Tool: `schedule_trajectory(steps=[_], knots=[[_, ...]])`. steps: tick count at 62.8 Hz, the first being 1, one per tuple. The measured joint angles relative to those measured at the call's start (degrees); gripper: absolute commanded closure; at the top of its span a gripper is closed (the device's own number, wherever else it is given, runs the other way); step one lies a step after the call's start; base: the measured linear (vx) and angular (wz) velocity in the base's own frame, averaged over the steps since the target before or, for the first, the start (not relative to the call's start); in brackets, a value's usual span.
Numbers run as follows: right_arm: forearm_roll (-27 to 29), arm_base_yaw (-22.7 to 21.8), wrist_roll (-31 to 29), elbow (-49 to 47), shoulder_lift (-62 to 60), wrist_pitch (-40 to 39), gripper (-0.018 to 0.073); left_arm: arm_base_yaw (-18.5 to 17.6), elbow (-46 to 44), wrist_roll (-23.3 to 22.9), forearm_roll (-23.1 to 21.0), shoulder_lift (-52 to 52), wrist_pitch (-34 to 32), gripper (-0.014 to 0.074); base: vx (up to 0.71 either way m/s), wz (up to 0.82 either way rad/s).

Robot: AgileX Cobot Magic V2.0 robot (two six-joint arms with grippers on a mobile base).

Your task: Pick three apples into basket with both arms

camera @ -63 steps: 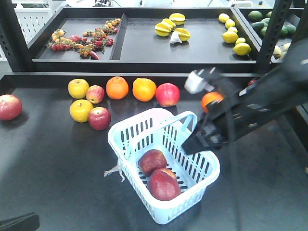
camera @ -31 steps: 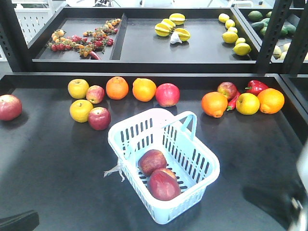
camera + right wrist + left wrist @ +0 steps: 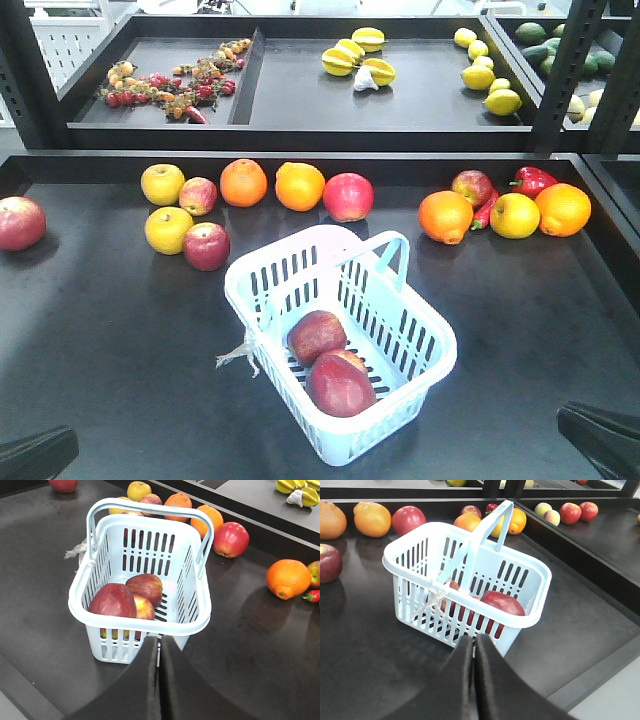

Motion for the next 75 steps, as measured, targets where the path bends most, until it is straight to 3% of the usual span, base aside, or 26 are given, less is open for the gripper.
schedule_trajectory(steps=[34,40,50,59,67,75], knots=[[0.00,0.00,0.01,0.00,0.00,0.05,0.0564,0.00,0.00,0.00,0.01,0.00,0.00,0.0603,0.00,0.00],[0.00,0.00,0.16,0.00,0.00,0.05,0.0564,0.00,0.00,-0.25,2.85,0.00,0.00,0.0603,0.00,0.00],[0.00,0.00,0.16,0.00,0.00,0.05,0.0564,0.00,0.86,-9.09,11.06,0.00,-0.28,0.0603,0.00,0.00],[0.00,0.00,0.16,0.00,0.00,0.05,0.0564,0.00,7.71,-17.32,16.64,0.00,-3.19,0.0603,0.00,0.00],[0.00,0.00,0.16,0.00,0.00,0.05,0.0564,0.00,13.96,-19.11,17.48,-1.36,-9.24,0.0603,0.00,0.00],[-0.02,0.00,0.16,0.00,0.00,0.05,0.0564,0.00,14.33,-19.03,19.18,-4.39,-12.96,0.0603,0.00,0.00]])
